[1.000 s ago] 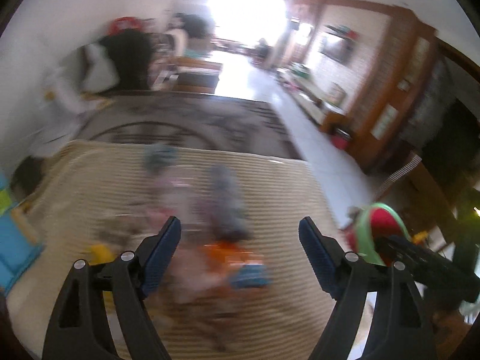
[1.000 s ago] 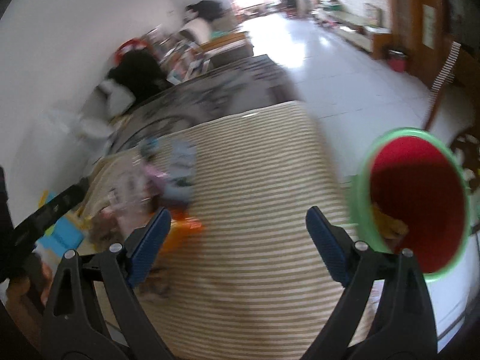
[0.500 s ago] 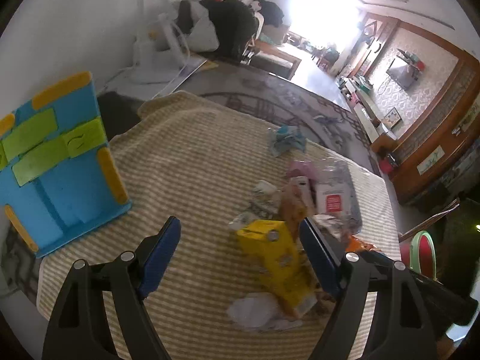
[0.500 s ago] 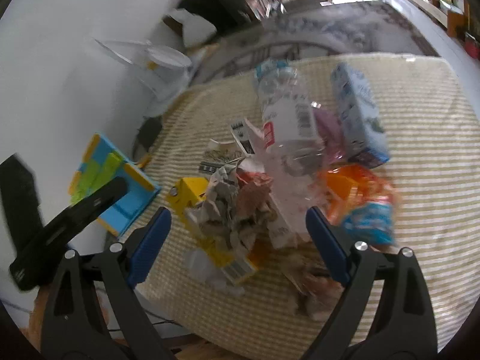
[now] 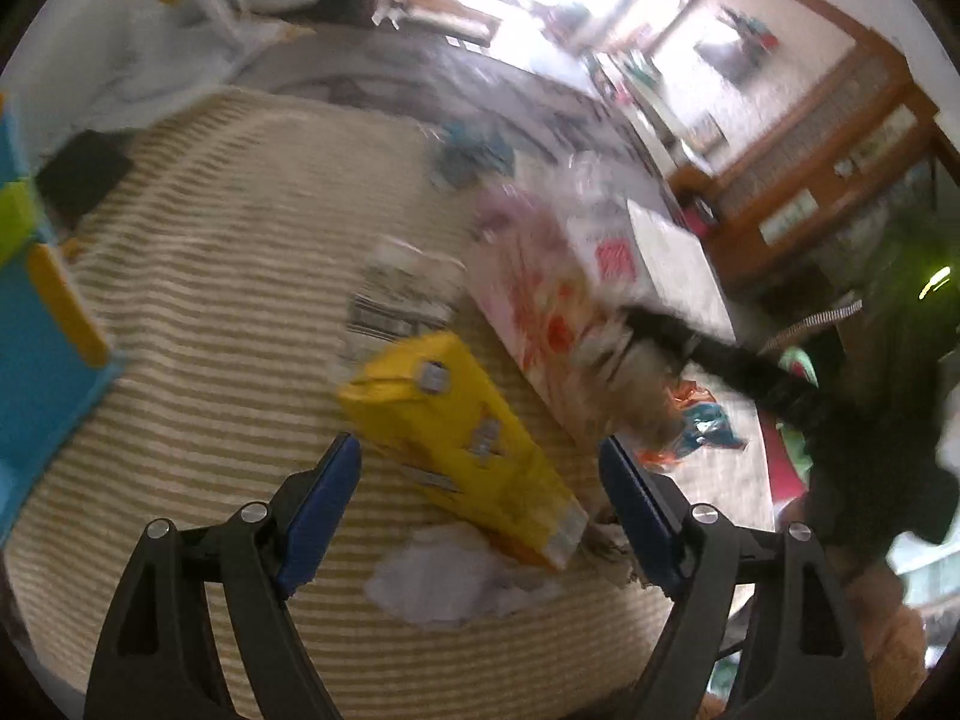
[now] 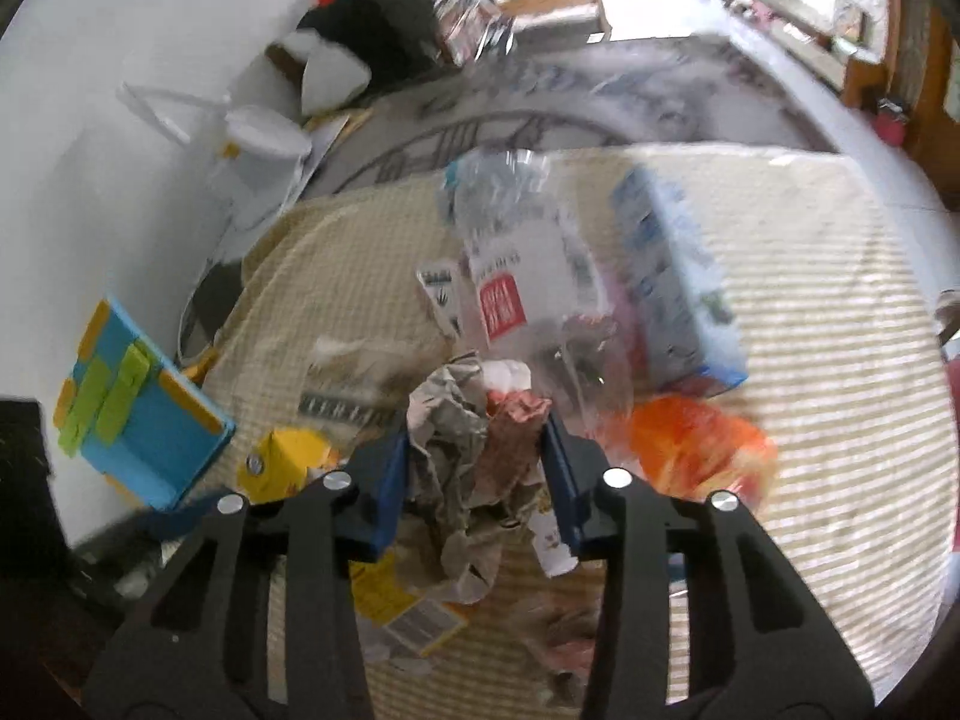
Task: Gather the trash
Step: 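Grasp the yellow iced-tea carton with the left gripper while the right gripper carries the paper wad toward the bucket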
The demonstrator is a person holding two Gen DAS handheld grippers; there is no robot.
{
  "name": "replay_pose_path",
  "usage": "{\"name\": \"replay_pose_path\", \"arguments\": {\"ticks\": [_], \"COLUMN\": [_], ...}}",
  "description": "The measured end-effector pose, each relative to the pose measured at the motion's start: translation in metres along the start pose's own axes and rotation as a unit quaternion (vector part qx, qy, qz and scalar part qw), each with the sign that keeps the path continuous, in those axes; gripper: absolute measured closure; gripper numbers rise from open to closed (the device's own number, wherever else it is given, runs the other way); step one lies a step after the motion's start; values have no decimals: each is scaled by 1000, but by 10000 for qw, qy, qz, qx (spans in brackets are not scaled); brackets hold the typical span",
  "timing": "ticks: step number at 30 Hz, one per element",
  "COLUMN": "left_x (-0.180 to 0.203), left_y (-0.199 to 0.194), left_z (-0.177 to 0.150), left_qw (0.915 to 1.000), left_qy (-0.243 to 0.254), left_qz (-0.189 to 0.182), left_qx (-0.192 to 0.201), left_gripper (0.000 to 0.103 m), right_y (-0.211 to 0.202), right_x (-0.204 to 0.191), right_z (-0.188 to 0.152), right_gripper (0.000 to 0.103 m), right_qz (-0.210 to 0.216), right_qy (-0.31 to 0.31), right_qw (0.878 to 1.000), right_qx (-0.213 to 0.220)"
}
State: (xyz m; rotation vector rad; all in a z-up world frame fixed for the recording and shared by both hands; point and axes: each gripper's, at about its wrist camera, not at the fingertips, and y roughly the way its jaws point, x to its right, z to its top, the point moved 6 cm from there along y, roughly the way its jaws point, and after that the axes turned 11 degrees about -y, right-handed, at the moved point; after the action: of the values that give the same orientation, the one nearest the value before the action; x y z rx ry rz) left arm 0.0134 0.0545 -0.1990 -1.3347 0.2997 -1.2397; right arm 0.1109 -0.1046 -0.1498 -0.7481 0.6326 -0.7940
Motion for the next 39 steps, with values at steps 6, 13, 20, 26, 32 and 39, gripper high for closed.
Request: {"name": "replay_pose_path", "arguments": {"ticks": [6, 13, 20, 26, 32, 39], "left_x": [5, 11, 35, 65, 94, 110], "left_y": [40, 82, 75, 32, -3, -27], "left_z": [-8, -13, 4, 32, 46, 52], "left_qw": [9978, 9936, 9972, 9987, 9938, 9888], "left_qy": [-157, -355, -76, 388, 797, 1075], "left_qz": [-121, -47, -234, -296, -272, -308], "left_qx": [-639, -1069, -709, 127, 721, 990], "left_gripper": [25, 36, 39, 39, 39, 39], "right_y": [-47, -66, -70, -80, -90, -101], "right_x": [34, 52, 56, 47, 39, 44], "right_z": [12, 3, 0, 7, 10, 7], "right_gripper": [64, 64, 64, 64, 64, 64], "right_qz": [-456, -577, -585, -499, -554, -615], "right_qy": [250, 536, 651, 540, 405, 426], "right_qw": [9970, 9946, 9935, 9930, 9918, 9897], "right_qx": [576, 682, 729, 923, 1076, 1222]}}
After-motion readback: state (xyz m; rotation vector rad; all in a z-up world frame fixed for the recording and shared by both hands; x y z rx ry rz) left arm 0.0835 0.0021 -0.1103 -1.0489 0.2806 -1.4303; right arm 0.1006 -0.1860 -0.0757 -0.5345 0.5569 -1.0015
